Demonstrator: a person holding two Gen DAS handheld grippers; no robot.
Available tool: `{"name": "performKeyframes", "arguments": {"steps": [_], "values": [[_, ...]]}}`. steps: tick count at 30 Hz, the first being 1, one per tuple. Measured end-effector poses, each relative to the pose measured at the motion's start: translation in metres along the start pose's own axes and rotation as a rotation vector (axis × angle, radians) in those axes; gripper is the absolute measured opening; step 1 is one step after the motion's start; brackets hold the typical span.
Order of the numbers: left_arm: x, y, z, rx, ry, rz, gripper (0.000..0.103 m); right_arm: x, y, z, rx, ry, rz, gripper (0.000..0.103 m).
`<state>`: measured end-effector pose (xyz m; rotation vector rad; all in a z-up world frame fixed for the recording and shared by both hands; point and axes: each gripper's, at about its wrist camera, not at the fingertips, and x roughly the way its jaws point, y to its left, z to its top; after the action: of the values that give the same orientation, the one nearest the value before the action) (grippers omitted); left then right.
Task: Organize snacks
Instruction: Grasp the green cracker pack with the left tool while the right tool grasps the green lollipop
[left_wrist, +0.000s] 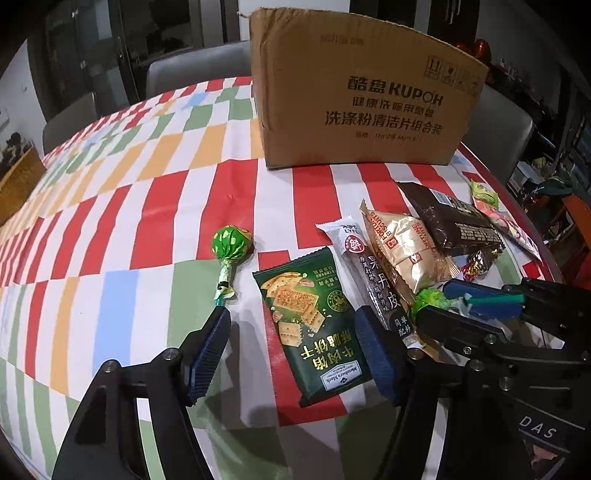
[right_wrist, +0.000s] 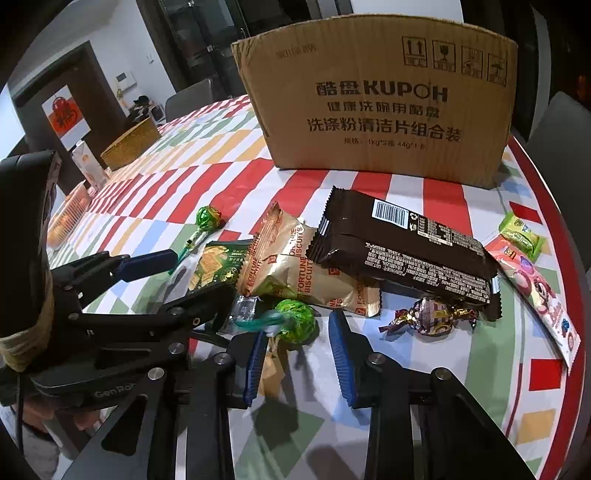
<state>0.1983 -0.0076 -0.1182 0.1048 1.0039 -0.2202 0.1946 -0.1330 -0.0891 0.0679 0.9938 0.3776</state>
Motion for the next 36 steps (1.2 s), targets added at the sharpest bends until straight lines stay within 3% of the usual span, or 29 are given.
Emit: {"name": "performKeyframes", "arguments": {"steps": [11,14,19,23,36], "values": [[0.005,-0.004,-0.005,-0.035,0.027,-0.027,0.067,0.006,-0.003,0.001,0.013,0.004,-0.004,0.028],[0.004,-0.010,-0.008,-0.017,0.017,-0.004,0.066,0.002,-0.005,0.000,0.020,-0.003,-0.009,0.028],[0.003,-0.014,-0.008,-0.011,0.011,0.004,0.044,0.000,-0.004,-0.003,0.021,-0.006,-0.007,0.028],[-0.002,-0.009,-0.009,-0.040,0.012,-0.018,0.042,-0.001,-0.004,-0.004,0.024,-0.006,-0.005,0.028],[-0.058,-0.012,-0.007,-0.052,-0.123,-0.008,0.042,-0.037,0.002,-0.002,-0.003,-0.080,0.005,0.028]]}}
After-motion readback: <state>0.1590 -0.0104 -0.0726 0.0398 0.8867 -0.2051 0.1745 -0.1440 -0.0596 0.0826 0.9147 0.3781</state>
